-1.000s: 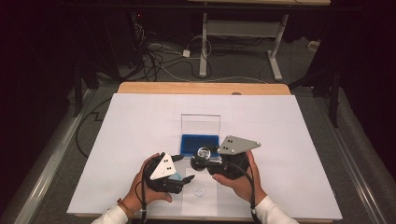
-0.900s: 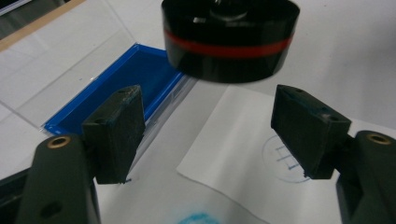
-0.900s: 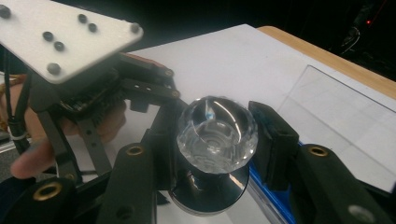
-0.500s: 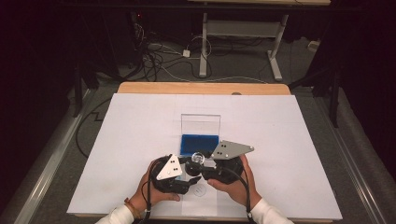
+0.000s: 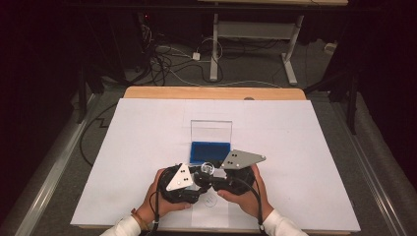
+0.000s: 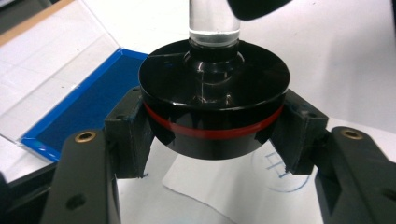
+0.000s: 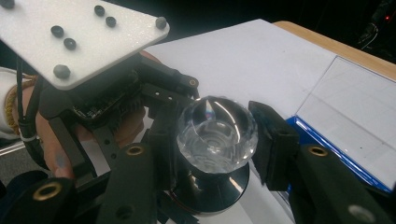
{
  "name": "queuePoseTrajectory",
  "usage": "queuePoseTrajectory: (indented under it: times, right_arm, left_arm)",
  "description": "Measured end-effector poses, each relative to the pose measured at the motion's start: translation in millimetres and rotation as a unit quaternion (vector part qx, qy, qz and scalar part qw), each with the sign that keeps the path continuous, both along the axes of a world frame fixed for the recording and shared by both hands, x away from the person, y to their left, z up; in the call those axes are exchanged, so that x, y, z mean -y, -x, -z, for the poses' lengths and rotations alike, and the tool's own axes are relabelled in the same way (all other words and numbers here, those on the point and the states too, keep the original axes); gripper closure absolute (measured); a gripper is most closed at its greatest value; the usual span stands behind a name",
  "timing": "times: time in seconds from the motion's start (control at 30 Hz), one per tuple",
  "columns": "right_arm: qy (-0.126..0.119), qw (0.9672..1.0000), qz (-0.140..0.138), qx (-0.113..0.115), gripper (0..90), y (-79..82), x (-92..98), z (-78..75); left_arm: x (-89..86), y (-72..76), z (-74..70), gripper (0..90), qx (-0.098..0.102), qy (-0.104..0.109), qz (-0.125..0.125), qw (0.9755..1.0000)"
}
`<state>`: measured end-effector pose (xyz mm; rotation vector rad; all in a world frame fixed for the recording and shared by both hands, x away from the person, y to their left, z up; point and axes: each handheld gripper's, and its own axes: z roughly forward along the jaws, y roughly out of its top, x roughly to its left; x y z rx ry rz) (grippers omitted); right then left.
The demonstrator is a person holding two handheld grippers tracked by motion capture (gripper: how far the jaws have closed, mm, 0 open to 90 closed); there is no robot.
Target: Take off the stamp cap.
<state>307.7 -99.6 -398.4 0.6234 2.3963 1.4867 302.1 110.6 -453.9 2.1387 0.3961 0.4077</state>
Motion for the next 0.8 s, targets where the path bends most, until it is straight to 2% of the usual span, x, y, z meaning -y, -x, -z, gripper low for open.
queuePoseTrajectory:
  times: [0.23, 0.3, 0.33, 0.47, 0.8]
  right_arm:
    - [-0.003, 1.0000, 0.002, -0.007, 57.2, -1.2, 1.0, 3.4]
    - [-0.004, 1.0000, 0.003, -0.006, 57.2, -0.8, 1.2, 4.1]
    - [-0.004, 1.0000, 0.005, -0.005, 57.2, -0.3, 0.7, 4.3]
    - [-0.002, 1.0000, 0.005, -0.007, 57.3, 0.2, 0.3, 5.4]
    - [0.000, 0.9999, 0.016, -0.004, 57.3, 3.1, -1.5, 10.0]
  left_arm:
    - [0.9, -0.8, -1.3, 36.3, -0.004, -0.020, 0.000, 0.9998]
    - [0.3, -1.9, -2.0, 36.5, -0.012, -0.020, 0.002, 0.9997]
    - [-0.1, -3.2, -1.8, 36.6, -0.025, -0.016, 0.006, 0.9995]
    - [-0.6, -4.3, -1.0, 36.7, -0.038, -0.014, 0.012, 0.9991]
    - [0.8, -6.1, 0.2, 36.7, -0.057, -0.023, 0.013, 0.9980]
